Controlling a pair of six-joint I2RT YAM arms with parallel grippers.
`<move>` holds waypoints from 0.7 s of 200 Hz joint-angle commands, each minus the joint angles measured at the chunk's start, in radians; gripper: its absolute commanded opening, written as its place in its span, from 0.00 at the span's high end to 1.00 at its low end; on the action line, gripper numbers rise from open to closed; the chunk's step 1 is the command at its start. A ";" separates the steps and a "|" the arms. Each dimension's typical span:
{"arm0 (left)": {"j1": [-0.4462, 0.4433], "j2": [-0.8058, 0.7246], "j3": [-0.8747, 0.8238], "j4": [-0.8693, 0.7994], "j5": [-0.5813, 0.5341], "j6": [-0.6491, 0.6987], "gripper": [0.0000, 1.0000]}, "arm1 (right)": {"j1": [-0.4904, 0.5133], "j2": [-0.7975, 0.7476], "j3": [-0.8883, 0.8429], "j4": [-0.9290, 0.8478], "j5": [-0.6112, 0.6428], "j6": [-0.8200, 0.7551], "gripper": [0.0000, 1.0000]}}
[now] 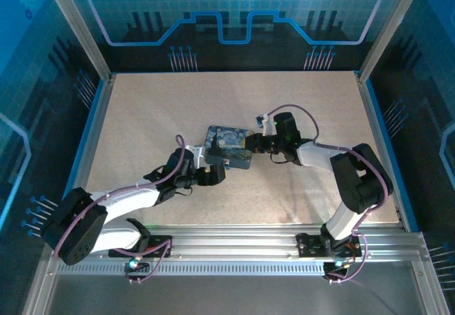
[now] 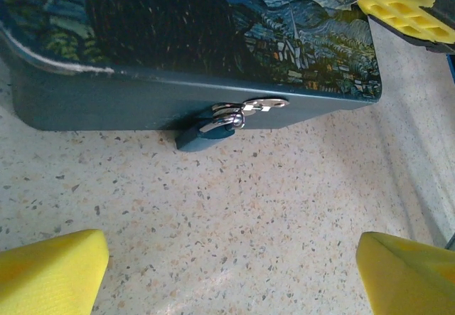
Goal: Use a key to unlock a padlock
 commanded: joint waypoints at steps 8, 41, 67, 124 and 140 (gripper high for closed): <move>-0.005 0.029 -0.013 0.064 0.020 0.019 0.15 | -0.001 0.026 -0.032 0.002 -0.007 0.015 1.00; -0.004 0.057 -0.019 0.094 -0.009 0.035 0.19 | 0.030 0.013 -0.082 0.011 0.014 0.047 1.00; -0.004 0.080 -0.028 0.126 -0.037 0.042 0.20 | 0.066 -0.011 -0.112 0.020 0.036 0.068 1.00; -0.004 0.131 -0.037 0.177 -0.105 0.097 0.23 | 0.097 -0.058 -0.119 -0.013 0.071 0.061 1.00; -0.004 0.153 -0.040 0.201 -0.108 0.128 0.25 | 0.097 -0.060 -0.118 -0.021 0.073 0.055 1.00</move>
